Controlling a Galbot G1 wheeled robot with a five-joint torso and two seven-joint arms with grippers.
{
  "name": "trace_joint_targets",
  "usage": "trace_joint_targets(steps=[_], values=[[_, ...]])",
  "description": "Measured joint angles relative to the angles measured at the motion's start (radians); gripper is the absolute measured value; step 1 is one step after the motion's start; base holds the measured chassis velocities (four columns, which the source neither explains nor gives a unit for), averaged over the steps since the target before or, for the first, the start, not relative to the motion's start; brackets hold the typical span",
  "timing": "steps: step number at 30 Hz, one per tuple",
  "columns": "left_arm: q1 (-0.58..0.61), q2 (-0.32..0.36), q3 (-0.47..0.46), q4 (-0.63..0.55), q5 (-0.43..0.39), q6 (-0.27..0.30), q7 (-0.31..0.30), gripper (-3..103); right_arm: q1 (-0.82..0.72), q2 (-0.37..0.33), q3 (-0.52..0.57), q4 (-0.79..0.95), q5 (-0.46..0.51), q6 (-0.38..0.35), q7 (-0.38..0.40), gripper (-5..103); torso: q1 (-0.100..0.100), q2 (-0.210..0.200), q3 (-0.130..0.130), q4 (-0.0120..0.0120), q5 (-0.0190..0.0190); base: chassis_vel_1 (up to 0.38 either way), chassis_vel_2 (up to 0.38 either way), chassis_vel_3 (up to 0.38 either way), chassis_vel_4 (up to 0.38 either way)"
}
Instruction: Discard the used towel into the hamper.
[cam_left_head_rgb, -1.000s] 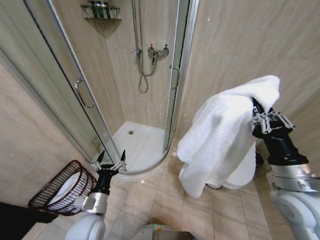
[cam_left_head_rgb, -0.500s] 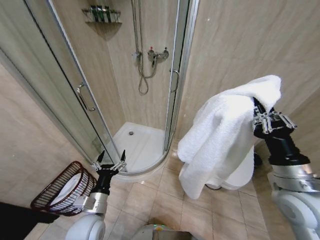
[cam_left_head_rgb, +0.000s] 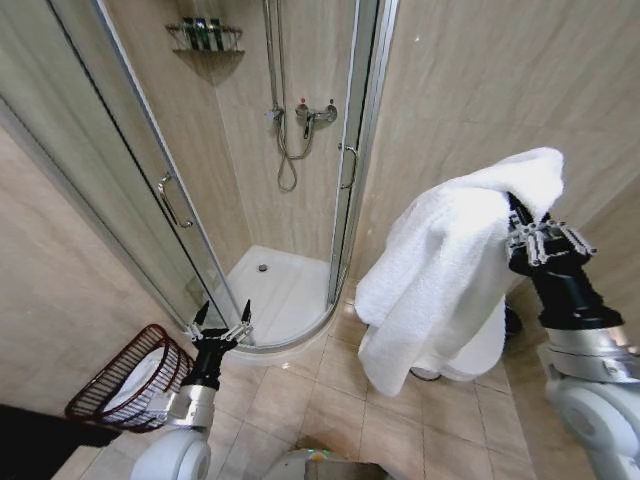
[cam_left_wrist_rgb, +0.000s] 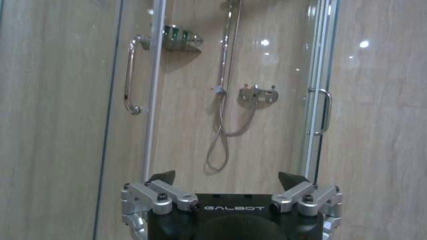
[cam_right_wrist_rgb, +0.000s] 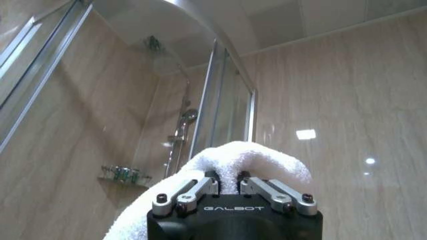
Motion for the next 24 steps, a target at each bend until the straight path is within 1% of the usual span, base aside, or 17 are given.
trace_joint_targets(steps=[2,7,24], values=[[0.0,0.0,0.0,0.0,0.0,0.0,0.0,100,0.0,0.001,0.0,0.0,0.0,0.0,0.0,13,0.008,0.015,0.008,0.0,0.0,0.0,0.0,0.0,0.0],[0.0,0.0,0.0,0.0,0.0,0.0,0.0,100,0.0,0.001,0.0,0.0,0.001,0.001,0.0,13,0.013,0.029,0.016,0.0,0.0,0.0,0.0,0.0,0.0],[0.0,0.0,0.0,0.0,0.0,0.0,0.0,100,0.0,0.004,-0.019,0.0,-0.004,-0.004,0.005,13,0.011,0.023,0.013,-0.0001,0.0001,0.0,0.0,0.0,0.0]])
